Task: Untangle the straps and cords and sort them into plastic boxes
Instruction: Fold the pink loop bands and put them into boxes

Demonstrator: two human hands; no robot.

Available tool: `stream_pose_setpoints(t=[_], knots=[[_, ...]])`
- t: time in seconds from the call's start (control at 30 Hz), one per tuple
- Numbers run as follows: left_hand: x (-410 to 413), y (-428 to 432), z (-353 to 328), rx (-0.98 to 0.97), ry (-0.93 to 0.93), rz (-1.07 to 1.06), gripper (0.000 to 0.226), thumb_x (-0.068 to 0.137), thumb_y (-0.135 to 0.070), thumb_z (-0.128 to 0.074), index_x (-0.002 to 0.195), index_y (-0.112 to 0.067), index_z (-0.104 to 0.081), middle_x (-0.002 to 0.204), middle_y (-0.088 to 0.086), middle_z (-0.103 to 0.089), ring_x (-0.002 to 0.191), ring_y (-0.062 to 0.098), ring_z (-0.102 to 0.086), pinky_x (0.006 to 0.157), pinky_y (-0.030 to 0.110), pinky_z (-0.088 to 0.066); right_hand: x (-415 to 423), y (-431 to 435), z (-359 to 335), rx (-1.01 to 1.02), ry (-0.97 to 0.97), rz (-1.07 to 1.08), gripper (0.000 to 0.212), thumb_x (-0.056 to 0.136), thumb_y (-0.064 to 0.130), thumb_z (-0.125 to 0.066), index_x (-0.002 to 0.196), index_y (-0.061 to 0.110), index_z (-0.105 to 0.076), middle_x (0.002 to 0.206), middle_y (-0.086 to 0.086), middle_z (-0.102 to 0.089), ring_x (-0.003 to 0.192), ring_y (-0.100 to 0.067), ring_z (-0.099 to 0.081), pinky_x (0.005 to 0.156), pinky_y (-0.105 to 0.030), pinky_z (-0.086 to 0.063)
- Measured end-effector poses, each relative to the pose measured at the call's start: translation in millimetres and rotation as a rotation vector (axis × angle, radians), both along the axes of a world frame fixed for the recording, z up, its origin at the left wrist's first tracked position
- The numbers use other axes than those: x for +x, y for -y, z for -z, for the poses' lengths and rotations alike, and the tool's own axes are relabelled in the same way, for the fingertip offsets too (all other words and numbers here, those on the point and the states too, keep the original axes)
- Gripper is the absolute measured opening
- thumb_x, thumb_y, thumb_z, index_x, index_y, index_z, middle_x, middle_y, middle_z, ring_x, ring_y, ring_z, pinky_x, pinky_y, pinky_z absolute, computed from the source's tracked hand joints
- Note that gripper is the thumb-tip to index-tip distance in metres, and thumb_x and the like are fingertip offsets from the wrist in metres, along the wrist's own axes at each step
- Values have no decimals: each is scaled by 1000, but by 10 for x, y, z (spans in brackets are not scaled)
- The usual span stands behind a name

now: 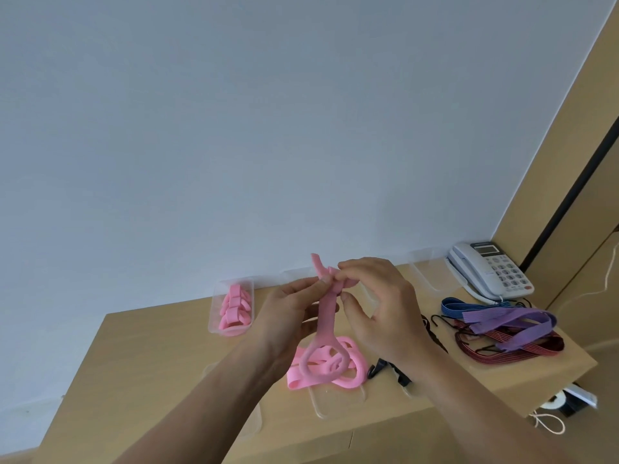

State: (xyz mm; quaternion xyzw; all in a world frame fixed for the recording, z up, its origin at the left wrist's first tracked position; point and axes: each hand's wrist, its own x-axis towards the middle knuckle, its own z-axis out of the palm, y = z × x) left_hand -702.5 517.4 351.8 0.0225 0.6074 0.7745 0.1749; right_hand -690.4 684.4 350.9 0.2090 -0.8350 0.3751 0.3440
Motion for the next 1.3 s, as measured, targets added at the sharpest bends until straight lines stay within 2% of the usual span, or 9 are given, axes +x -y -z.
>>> stream_pose_setpoints(t=[0.1, 0.2, 0.27, 0.4, 0.6, 0.77, 0.9, 1.0, 1.3], knots=[[-17, -32, 49, -22, -10, 3, 33, 91, -40, -70, 107, -14, -81, 116, 17, -75, 98, 22, -69, 84, 35, -57, -27, -37, 28, -76, 51, -17, 21, 80, -5, -76, 94, 10, -73, 89, 6, -71, 94, -12, -65, 90, -35, -50], [-43, -86, 88, -71, -44, 21, 22, 100, -26, -64, 112, -17, -80, 119, 17, -74, 110, 27, -70, 92, 41, -57, -95, -107, 43, -94, 217, -1, 25, 87, 11, -75, 111, 15, -69, 101, 9, -68, 96, -9, -60, 89, -19, -44], [-71, -120, 105, -101, -56, 33, 22, 102, -17, -61, 116, -16, -78, 121, 13, -75, 118, 29, -68, 98, 45, -56, -150, -165, 60, -34, 299, -56, 21, 89, 11, -72, 109, 18, -69, 105, 13, -67, 100, -8, -59, 84, -11, -40], [-100, -180, 115, -117, -44, 21, 20, 101, -17, -63, 111, -17, -80, 115, 15, -76, 103, 23, -71, 88, 35, -56, -204, -262, 81, -7, 283, -85, 15, 85, 4, -72, 94, 16, -72, 94, 14, -70, 94, -9, -61, 75, -5, -39], [-146, -223, 105, -227, 72, 69, 44, 85, -56, -69, 105, -19, -79, 107, 7, -79, 88, 22, -75, 81, 37, -61, -304, -330, 130, -31, 286, -26, 11, 84, 8, -75, 90, 17, -73, 87, 14, -71, 84, -11, -63, 75, -16, -44], [-219, -292, 49, -234, 88, 72, 47, 89, -67, -65, 113, -30, -78, 105, 4, -78, 90, 23, -73, 85, 42, -61, -372, -358, 171, -7, 179, 33, 19, 74, 4, -82, 87, 14, -72, 82, 11, -68, 84, -16, -60, 74, -22, -45], [-247, -372, 8, -177, 50, 80, 55, 79, -65, -77, 118, -25, -77, 107, 4, -73, 89, 23, -66, 79, 36, -59, -455, -430, 175, 20, 101, 13, 24, 70, 1, -80, 86, 16, -70, 78, 11, -64, 83, -16, -58, 72, -26, -46], [-286, -437, 5, -145, 40, 58, 57, 75, -54, -85, 115, -15, -77, 106, 10, -74, 91, 25, -69, 77, 36, -59, -494, -501, 211, 25, 108, -62, 32, 71, -3, -75, 96, 17, -74, 93, 9, -65, 93, -15, -59, 78, -30, -52], [-383, -674, 46, -156, 58, 7, 29, 88, -26, -70, 113, -13, -78, 105, 14, -75, 91, 25, -70, 81, 38, -60, -554, -757, 232, 34, 59, -140, 31, 80, -5, -71, 104, 14, -79, 102, -3, -67, 93, -21, -61, 80, -32, -52]])
